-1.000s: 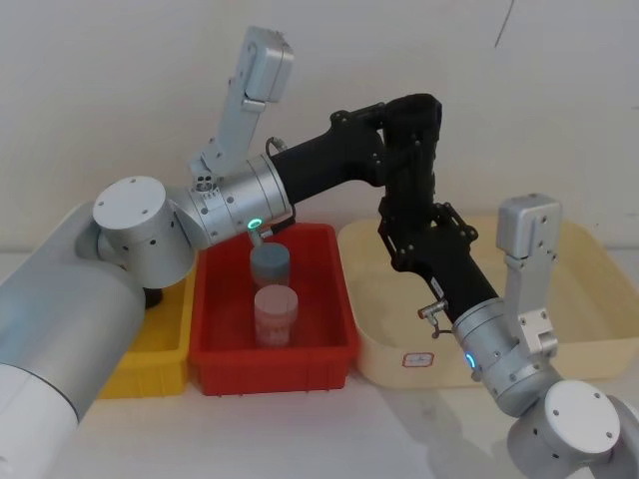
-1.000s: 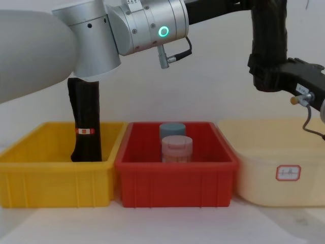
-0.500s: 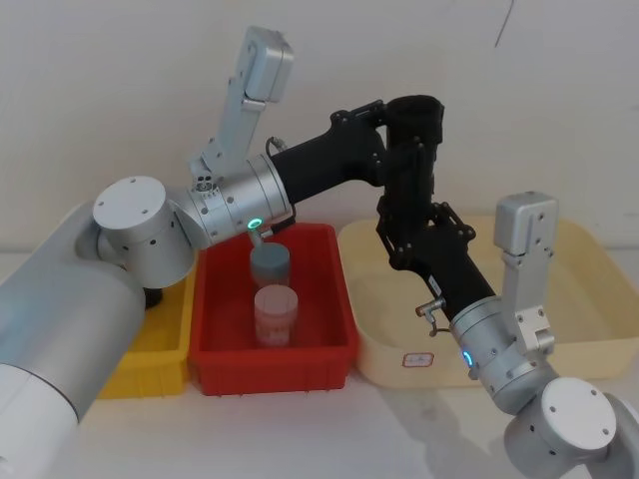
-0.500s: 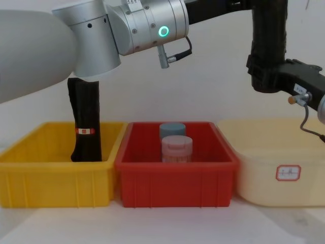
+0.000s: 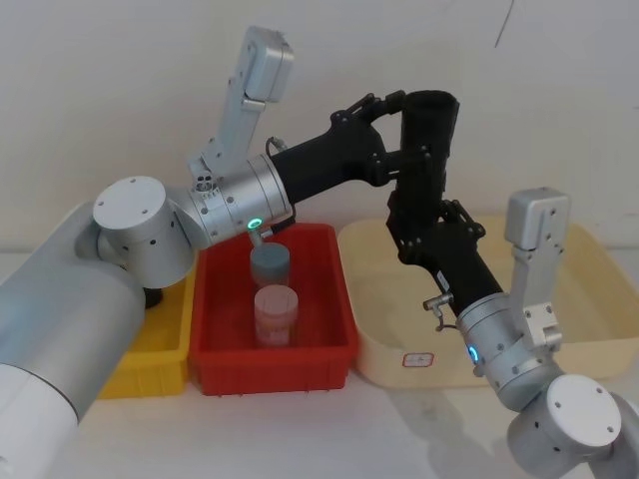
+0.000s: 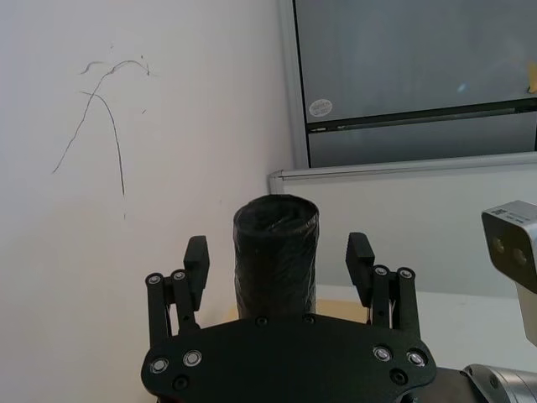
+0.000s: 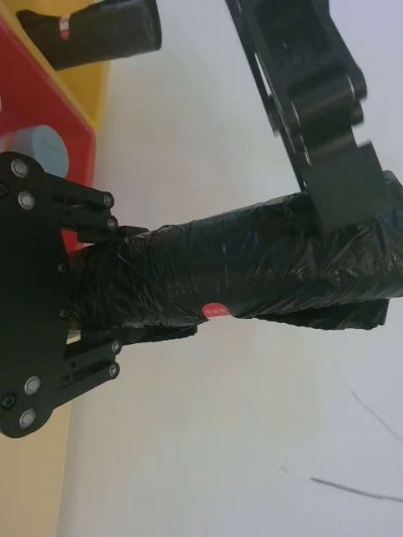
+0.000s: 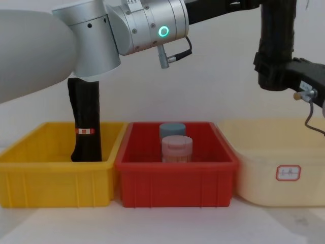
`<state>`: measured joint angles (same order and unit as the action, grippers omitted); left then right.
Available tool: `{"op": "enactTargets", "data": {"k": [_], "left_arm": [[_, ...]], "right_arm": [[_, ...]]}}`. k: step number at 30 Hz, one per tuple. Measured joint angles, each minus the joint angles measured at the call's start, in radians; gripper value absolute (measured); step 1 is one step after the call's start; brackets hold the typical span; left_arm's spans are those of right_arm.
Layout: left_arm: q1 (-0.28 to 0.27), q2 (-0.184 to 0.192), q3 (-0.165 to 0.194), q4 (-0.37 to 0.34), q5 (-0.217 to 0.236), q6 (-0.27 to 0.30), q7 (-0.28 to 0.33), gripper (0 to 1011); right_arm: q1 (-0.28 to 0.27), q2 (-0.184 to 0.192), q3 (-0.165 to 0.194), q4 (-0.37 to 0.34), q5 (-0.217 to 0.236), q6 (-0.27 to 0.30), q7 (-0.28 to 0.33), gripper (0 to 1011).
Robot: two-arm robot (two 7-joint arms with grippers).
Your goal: Pick up the garbage bag with the one hand and transfer it to the other hand.
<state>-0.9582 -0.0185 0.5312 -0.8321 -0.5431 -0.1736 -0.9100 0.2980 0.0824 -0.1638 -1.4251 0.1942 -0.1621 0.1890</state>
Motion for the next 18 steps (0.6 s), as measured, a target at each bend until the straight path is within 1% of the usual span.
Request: {"op": "enactTargets", "data": {"k": [10, 18], "left_arm": [[0.000, 0.000, 0.000, 0.000, 0.000, 0.000, 0.000, 1000], [0.000, 0.000, 0.000, 0.000, 0.000, 0.000, 0.000, 1000]], "right_arm": [[0.001, -0.003, 0.031, -0.005, 0.011, 0.013, -0.017, 520], [-0.005, 0.004, 0.053, -0.006, 0.007, 0.020, -0.028, 520]]}}
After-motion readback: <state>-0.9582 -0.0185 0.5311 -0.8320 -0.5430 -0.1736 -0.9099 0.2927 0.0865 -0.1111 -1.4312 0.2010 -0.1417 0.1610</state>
